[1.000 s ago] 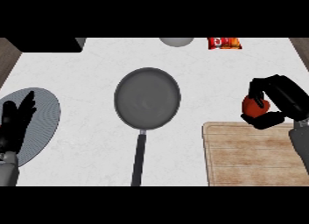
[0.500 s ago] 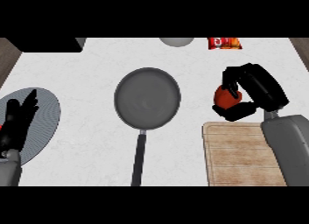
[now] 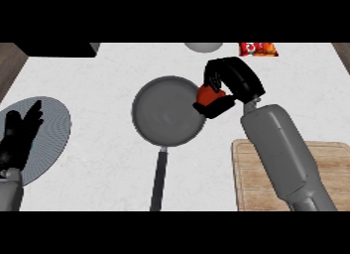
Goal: Pick the bell pepper from the cutting board and place it in the pan
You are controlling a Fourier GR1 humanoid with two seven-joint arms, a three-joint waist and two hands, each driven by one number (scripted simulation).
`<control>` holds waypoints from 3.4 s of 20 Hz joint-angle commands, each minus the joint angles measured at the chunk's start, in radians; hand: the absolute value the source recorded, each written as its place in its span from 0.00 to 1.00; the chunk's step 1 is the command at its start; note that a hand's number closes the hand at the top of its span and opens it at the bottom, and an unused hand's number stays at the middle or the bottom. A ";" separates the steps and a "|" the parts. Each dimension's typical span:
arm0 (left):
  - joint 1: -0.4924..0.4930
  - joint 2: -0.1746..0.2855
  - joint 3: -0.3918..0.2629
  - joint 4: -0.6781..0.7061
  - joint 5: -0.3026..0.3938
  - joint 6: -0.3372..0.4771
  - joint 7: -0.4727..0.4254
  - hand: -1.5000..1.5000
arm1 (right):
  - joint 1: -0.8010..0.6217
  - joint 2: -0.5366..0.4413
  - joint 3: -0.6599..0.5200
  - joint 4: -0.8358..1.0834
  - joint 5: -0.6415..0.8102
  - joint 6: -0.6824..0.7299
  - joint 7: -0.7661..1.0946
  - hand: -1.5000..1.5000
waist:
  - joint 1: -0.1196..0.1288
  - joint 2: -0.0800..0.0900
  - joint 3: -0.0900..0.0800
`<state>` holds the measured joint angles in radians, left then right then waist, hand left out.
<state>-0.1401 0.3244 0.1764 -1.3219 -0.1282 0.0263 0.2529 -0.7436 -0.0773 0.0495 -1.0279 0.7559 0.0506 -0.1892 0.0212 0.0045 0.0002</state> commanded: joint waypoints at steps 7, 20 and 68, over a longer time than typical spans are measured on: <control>-0.017 -0.028 -0.027 -0.036 -0.023 0.010 0.005 0.50 | -0.255 0.076 0.033 0.531 -0.082 -0.241 -0.037 1.00 | 0.040 0.012 0.001; -0.141 -0.025 -0.062 0.037 -0.034 -0.038 0.015 0.50 | -0.245 0.077 0.177 0.711 -0.408 -0.259 -0.110 0.00 | 0.138 0.039 0.003; -0.034 -0.003 0.019 0.014 -0.015 -0.024 -0.023 0.50 | -0.231 -0.503 -0.020 0.897 -0.838 0.274 -0.512 0.00 | 0.021 0.014 0.002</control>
<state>-0.1750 0.3096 0.1880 -1.3064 -0.1457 0.0128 0.2360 -0.9934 -0.5133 0.0293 -0.1415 -0.0960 0.2420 -0.6625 0.0432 0.0197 0.0023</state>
